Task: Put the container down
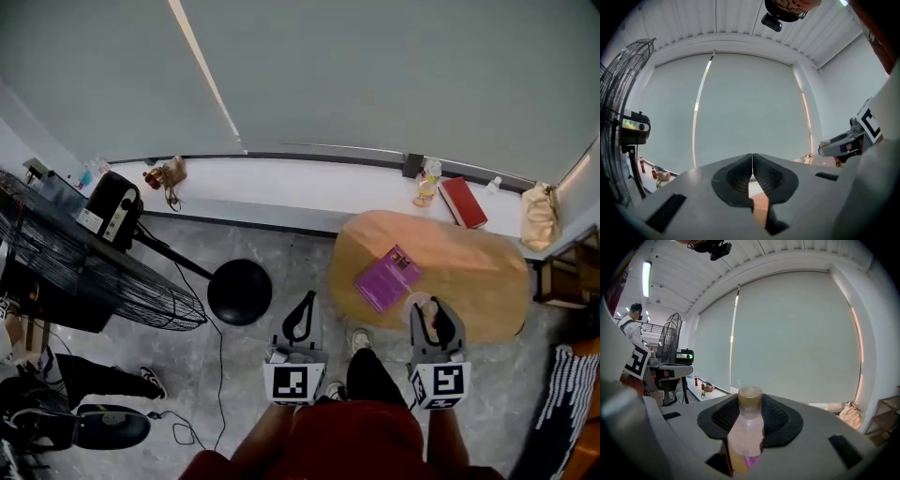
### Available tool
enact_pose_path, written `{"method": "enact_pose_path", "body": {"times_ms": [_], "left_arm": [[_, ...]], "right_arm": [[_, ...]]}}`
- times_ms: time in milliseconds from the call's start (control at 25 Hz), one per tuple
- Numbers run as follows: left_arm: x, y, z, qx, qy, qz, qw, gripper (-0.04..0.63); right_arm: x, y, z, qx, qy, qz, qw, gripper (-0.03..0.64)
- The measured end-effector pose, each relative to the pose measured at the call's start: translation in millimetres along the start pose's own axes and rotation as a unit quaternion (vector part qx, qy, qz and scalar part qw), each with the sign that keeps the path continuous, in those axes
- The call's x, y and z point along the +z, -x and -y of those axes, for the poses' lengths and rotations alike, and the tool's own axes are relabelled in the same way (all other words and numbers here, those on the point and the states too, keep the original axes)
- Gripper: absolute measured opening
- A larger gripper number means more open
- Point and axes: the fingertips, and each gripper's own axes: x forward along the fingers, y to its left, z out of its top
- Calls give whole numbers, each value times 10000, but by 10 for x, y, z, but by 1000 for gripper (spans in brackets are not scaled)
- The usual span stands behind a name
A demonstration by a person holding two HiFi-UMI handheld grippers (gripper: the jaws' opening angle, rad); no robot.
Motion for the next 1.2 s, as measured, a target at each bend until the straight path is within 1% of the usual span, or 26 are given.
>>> {"method": "enact_pose_path", "body": {"times_ms": [120,240,320,480,680,840,1000,1200], "left_arm": [[-106,-187,-31,92,117,-179,9997,9],[-202,-346,-76,142,72,-256,9995,9],[-271,-423,-115,204,47,-336,9992,9],[-424,-549,-185,389,146,-527,9977,9],[-642,-683,-285,541,160,-751,9956,9],[-859,-717,-355,751,257,-1024,9916,9],[-1056,-728,-462,993,359,-1211,9870,9],[-1341,-712,-566,1286,507,-1508,9788,9]], "right_arm": [[-74,-232,80,94,-24,-139,9999,140],[-167,-482,100,252,-21,-277,9993,140],[-244,-650,89,382,-21,-378,9986,140],[-441,-999,57,650,-39,-607,9960,140],[-724,-1478,-33,979,-7,-867,9914,140],[-1041,-1828,-110,1232,36,-1125,9860,140],[-1352,-2170,-208,1426,43,-1350,9805,140],[-1790,-2546,-329,1629,122,-1690,9720,140]]}}
